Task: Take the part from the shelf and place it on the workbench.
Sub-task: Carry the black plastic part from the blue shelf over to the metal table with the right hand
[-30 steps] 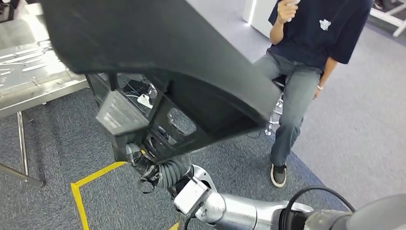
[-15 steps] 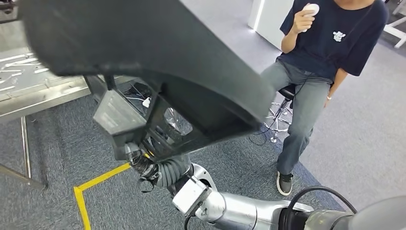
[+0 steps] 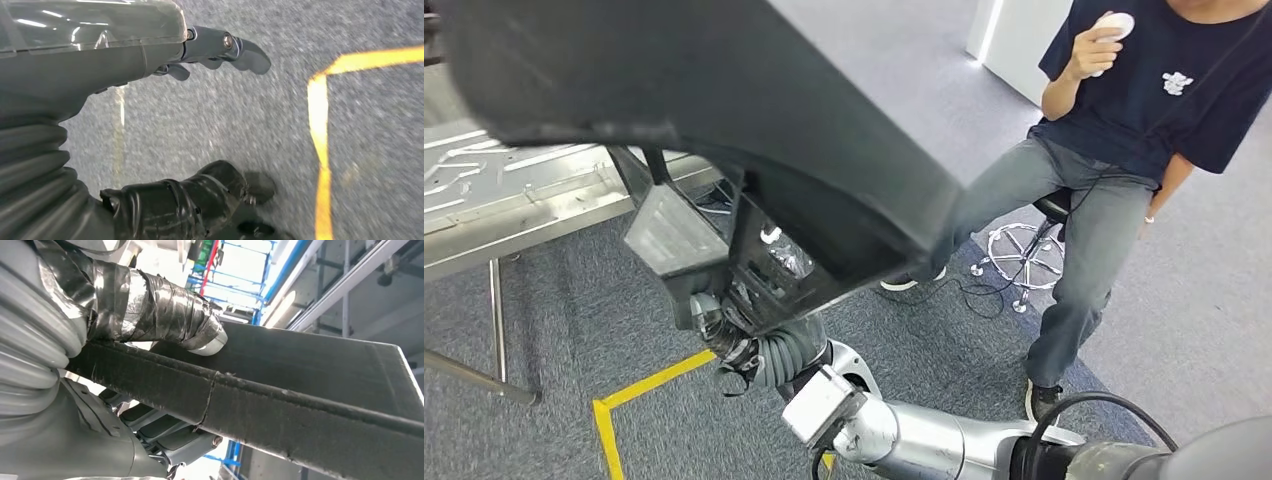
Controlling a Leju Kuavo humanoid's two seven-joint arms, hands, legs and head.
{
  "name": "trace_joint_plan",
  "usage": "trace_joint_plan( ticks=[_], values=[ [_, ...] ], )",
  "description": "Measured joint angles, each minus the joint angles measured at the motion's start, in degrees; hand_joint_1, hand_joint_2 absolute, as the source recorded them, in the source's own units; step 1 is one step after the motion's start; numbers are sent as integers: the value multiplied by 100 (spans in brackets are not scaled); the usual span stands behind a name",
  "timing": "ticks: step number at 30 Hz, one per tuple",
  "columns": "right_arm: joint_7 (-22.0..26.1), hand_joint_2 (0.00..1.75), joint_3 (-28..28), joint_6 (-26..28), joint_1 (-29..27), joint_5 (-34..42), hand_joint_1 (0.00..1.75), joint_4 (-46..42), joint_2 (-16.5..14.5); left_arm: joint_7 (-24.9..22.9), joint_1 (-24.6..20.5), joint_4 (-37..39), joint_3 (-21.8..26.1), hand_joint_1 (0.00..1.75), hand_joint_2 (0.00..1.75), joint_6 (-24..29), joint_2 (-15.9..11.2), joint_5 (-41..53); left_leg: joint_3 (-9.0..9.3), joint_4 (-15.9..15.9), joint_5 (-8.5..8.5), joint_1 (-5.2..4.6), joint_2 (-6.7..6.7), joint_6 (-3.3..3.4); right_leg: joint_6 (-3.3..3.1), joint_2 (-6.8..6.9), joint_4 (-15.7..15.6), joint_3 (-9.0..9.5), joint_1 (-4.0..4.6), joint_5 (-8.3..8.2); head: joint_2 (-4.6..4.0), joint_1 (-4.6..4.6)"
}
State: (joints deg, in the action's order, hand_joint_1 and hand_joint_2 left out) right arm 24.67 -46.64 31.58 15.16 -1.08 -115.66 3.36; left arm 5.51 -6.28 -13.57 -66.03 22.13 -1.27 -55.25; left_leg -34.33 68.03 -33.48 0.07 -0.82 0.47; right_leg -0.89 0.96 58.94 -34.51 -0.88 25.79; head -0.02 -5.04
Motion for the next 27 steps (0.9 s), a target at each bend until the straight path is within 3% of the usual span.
trace_joint_plan(
  ticks=[2, 3, 4, 6, 7, 9, 11, 12, 14, 15, 17, 18, 19, 21, 23, 27],
  values=[
    [-6, 175, 0, 1, 2, -11, 175, 4, -1, 0, 3, 0, 0, 0, 175, -1, 3, 0, -458, 563, -195, 19, 13, -41, -13, 53, -1, 72, 7, 74, 0, 3],
    [-8, 175, 0, 2, 2, -11, 175, 9, -1, -1, 9, 0, 0, 0, 175, -1, 4, 0, -584, 617, -166, 23, 24, -45, -11, 77, 0, 122, 10, 118, 0, 3],
    [-10, 175, 0, 3, 2, -11, 175, 14, -2, -3, 17, 0, 0, 0, 175, 2, 4, 0, -605, 470, -8, 24, 40, -39, -8, 103, 0, 184, 11, 164, 0, 2],
    [-12, 175, 0, 4, 3, -11, 175, 22, -3, -11, 32, 0, 0, 0, 175, 7, 0, 0, -422, -228, 538, 5, 167, 4, 14, 164, -4, 312, 13, 263, 0, 2],
    [-12, 175, 0, 4, 3, -12, 175, 25, -3, -16, 28, 0, 0, 0, 175, 10, -2, 0, -333, -544, 666, -30, 266, 31, 39, 198, -6, 369, 21, 307, 0, -3],
    [-13, 175, 0, 5, 3, -13, 175, 30, -4, -20, 4, 0, 0, 0, 175, 10, -4, 1, -241, -823, 731, -96, 395, 99, 110, 284, -18, 434, 47, 384, 0, -9],
    [-15, 175, 0, 6, 7, -13, 175, 33, -7, -25, 3, 0, 0, 0, 175, 10, -3, 2, -200, -850, 760, -96, 312, 163, 185, 370, -35, 492, 70, 454, 0, -9],
    [-17, 175, 0, 6, 11, -13, 175, 34, -9, -27, 15, 0, 0, 0, 175, 10, -1, 2, -165, -885, 800, -80, 251, 189, 214, 344, -9, 511, 66, 498, 0, -4],
    [-13, 175, 0, 8, 26, -15, 175, 32, -12, -31, 18, 0, 0, 0, 175, 10, 2, 2, -77, -951, 799, -44, 143, 247, 254, 154, 341, 366, 54, 683, 0, 18],
    [-14, 175, 0, 10, 26, -16, 175, 33, -11, -32, 11, 0, 0, 0, 175, 11, 3, 2, -49, -963, 783, -47, 91, 271, 261, 42, 694, 178, 46, 815, 0, 34],
    [-14, 175, 0, 12, 12, -17, 175, 39, -9, -33, -9, 0, 0, 0, 175, 11, 1, 2, -11, -959, 738, -51, -16, 315, 271, -49, 1434, -326, 41, 996, 0, 64],
    [-15, 175, 0, 12, 2, -17, 175, 44, -8, -33, -11, 0, 0, 0, 175, 11, 1, 2, 12, -952, 709, -54, -69, 325, 273, -58, 1607, -504, 39, 952, 0, 74],
    [-15, 175, 0, 13, -3, -17, 175, 48, -8, -33, -6, 0, 0, 0, 175, 10, 1, 2, 47, -944, 675, -54, -115, 327, 270, -64, 1555, -573, 37, 793, 0, 84],
    [-15, 175, 0, 13, 1, -17, 175, 52, -8, -32, 19, 0, 0, 0, 175, 10, 3, 2, 139, -930, 590, -53, -192, 308, 244, -82, 875, -402, 35, 266, 0, 105],
    [-12, 175, 0, 10, 8, -16, 175, 57, -9, -28, 19, 0, 0, 0, 175, 10, 5, 4, 201, -916, 508, -66, -240, 257, 200, -129, 230, -158, 46, -26, 0, 112],
    [9, 175, 0, 1, 12, 10, 175, 66, -14, -24, 11, 0, 0, 0, 175, 10, 3, 17, 239, -935, 444, -59, -232, 132, 97, -159, 6, -18, 48, -6, 0, 115]
  ],
)
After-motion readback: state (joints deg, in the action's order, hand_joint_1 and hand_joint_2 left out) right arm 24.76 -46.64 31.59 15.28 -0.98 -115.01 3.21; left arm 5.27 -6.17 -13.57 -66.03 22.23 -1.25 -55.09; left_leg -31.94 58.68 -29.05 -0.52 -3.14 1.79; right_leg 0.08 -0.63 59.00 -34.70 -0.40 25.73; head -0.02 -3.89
